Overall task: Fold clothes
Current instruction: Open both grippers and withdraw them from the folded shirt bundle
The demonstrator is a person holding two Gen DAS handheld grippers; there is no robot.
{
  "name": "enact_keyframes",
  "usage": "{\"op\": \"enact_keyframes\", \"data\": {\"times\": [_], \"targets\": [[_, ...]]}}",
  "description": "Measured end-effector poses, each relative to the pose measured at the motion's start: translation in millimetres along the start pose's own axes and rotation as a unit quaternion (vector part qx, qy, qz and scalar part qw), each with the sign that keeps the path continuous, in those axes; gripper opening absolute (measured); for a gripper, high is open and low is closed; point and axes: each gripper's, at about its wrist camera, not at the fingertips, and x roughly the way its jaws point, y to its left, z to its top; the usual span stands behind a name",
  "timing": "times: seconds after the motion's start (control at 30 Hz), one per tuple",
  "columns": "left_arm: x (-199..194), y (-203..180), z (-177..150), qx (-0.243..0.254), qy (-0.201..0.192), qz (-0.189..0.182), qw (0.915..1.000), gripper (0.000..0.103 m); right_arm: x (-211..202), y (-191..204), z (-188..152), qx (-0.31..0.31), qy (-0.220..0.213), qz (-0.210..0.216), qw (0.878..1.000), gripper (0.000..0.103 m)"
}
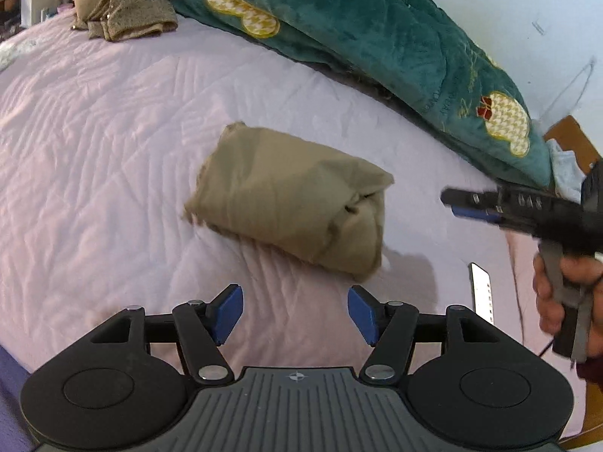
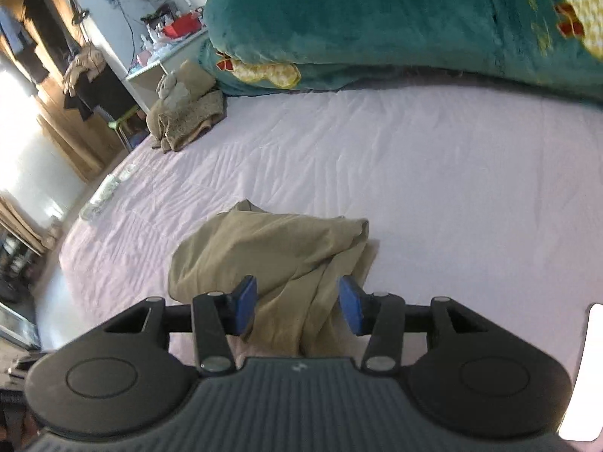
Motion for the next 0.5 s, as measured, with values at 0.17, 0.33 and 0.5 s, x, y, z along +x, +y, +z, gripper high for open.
{"op": "enact_keyframes", "data": {"times": [0.17, 0.33, 0.5], "targets": [[27.8, -12.7, -24.2, 0.005, -0.004, 0.005, 1.0000, 0.064, 1.9, 3.8, -2.4, -0.012, -0.021, -0.026, 0.999, 0.049], [38.9, -4.5, -34.0, -0.034, -0.019, 0.018, 0.9991, 0.064, 6.6, 7.1, -10.1, -0.012, 0.002, 0.016, 1.000, 0.049], [30.7, -3.4, -28.0, -0.055, -0.024, 0.031, 0.9977, 0.064, 2.3, 11.8, -18.3, -0.010, 0.012, 0.029, 0.999, 0.049]]}}
